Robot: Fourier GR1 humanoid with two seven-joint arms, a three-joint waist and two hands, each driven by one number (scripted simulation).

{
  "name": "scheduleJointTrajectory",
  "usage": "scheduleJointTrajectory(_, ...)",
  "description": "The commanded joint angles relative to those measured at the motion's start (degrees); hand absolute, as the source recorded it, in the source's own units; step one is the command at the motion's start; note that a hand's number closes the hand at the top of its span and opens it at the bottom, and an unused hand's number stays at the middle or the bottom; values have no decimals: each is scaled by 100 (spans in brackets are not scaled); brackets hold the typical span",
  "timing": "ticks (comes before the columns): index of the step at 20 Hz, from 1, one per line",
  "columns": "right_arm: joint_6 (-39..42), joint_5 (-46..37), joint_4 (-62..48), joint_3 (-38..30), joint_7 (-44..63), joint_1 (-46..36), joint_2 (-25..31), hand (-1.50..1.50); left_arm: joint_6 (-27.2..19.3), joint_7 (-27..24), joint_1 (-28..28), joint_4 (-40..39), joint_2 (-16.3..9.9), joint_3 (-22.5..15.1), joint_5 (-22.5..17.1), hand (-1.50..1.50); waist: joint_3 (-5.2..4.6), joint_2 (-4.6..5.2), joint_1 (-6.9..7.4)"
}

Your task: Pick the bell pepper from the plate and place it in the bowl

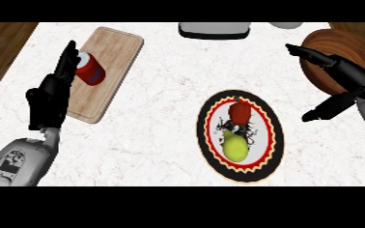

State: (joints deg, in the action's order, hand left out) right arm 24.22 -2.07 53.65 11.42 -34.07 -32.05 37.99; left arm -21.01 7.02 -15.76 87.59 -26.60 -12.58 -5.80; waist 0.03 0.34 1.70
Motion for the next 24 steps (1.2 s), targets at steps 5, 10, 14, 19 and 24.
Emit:
scheduleJointTrajectory(5,418,-1030,183,856,984,-843,-344,-150,-71,238,101,241,171,-15,185,0,-5,-37,-80)
scheduleJointTrajectory(10,713,-1452,0,1031,878,-843,-655,-150,42,352,253,465,136,182,282,0,-2,-32,-109)
scheduleJointTrajectory(14,628,-1951,132,1321,1141,-772,-935,-150,142,253,249,248,263,227,352,0,-2,-31,-131)
scheduleJointTrajectory(19,743,-2443,-145,1397,1600,-992,-1173,-150,355,184,4,-37,331,421,363,0,-3,-22,-135)
scheduleJointTrajectory(24,693,-2897,-53,1346,1843,-693,-1347,-150,448,56,440,274,334,609,525,0,-3,-34,-138)
